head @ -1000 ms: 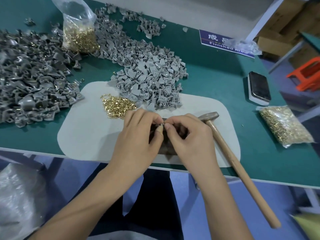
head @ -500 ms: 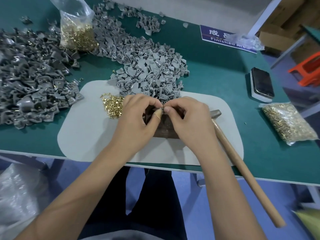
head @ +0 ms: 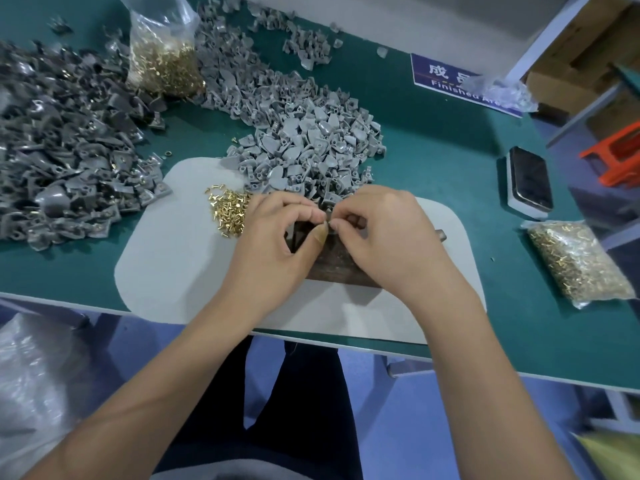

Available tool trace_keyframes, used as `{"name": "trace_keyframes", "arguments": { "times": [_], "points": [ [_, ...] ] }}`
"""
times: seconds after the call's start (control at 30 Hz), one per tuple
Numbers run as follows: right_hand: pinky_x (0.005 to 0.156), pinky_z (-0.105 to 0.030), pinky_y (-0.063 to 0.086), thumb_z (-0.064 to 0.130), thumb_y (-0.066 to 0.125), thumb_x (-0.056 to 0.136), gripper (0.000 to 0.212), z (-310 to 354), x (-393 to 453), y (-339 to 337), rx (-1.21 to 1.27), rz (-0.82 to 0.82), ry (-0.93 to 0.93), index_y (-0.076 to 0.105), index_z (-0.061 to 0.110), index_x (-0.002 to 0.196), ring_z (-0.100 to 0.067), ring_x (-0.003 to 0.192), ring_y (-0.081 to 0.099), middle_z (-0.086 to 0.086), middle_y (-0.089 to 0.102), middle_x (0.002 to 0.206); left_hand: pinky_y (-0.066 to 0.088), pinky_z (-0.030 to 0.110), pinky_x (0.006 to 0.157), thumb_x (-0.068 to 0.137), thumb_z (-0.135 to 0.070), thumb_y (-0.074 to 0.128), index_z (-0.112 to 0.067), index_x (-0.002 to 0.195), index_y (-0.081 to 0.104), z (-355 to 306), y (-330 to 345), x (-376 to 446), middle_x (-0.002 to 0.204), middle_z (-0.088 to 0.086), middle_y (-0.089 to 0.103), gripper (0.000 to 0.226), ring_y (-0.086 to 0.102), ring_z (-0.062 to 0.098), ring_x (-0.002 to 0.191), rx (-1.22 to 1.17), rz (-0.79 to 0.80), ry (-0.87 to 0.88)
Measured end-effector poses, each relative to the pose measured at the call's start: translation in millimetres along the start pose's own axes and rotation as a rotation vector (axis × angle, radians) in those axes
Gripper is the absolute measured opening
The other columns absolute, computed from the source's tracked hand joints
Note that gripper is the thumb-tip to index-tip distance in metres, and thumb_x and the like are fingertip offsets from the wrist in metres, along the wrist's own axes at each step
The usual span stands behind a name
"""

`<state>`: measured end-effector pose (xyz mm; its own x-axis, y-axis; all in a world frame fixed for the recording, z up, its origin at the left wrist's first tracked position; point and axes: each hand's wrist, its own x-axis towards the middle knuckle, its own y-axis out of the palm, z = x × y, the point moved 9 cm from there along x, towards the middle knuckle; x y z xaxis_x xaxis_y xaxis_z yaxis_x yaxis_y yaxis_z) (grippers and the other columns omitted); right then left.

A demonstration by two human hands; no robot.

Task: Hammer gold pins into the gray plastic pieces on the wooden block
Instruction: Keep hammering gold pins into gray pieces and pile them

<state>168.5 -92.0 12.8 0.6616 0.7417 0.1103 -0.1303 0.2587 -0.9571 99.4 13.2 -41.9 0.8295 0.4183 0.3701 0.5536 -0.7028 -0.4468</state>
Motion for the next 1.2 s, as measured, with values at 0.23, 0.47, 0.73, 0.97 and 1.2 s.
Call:
{"name": "trace_keyframes", "arguments": {
  "times": [0.23,0.47,0.73,0.97,1.2],
  "points": [
    [0.068,-0.032,0.029,0.022,0.055,0.099,0.013,17.4,-3.0,3.8,-0.280,-0.004,-0.025,0.068,0.020,0.097,-0.022,0.109,0.050,0.002,0.058,0.100,0.032,0.015,0.095,0.090,-0.024,0.075,-0.025,0.095,0.075,0.4,-0.2,0.7,0.104,-0.010,0.065,0.005,0.048,0.014,0.110,-0.005,-0.007,-0.003],
    [0.072,-0.038,0.046,0.018,0.066,0.092,0.013,-6.6,-6.8,1.2,0.078,-0.106,0.015,0.075,0.017,0.082,-0.020,0.077,0.055,0.001,0.061,0.075,0.030,0.012,0.095,0.090,-0.024,0.075,-0.028,0.097,0.075,-2.1,-2.6,1.2,0.104,-0.012,0.066,0.008,0.053,0.015,0.110,0.002,-0.010,0.012],
    [0.062,-0.021,0.035,0.020,0.070,0.090,0.013,-19.9,-8.7,1.9,0.255,-0.138,0.085,0.080,0.021,0.081,-0.009,0.067,0.053,0.007,0.065,0.068,0.033,0.018,0.094,0.092,-0.027,0.071,-0.026,0.100,0.075,-0.5,-0.5,1.4,0.105,-0.010,0.066,0.009,0.054,0.018,0.109,0.054,0.019,0.027],
    [0.054,-0.008,0.043,0.019,0.074,0.089,0.006,-27.0,-2.3,-2.3,0.294,-0.041,0.148,0.079,0.021,0.085,0.011,0.058,0.058,0.019,0.062,0.067,0.046,0.035,0.077,0.088,-0.041,0.073,-0.036,0.096,0.072,-6.7,-1.9,13.4,0.095,-0.012,0.064,0.009,0.055,0.011,0.093,0.128,0.151,0.073],
    [0.077,-0.030,0.053,0.021,0.068,0.090,0.006,-12.3,-0.6,-2.9,0.100,0.022,0.090,0.074,0.022,0.090,-0.009,0.080,0.062,0.004,0.068,0.085,0.050,0.041,0.080,0.088,-0.041,0.072,-0.033,0.096,0.074,-13.0,-5.6,12.9,0.094,-0.013,0.064,0.012,0.057,0.014,0.095,0.230,0.108,0.096]
  ]
}}
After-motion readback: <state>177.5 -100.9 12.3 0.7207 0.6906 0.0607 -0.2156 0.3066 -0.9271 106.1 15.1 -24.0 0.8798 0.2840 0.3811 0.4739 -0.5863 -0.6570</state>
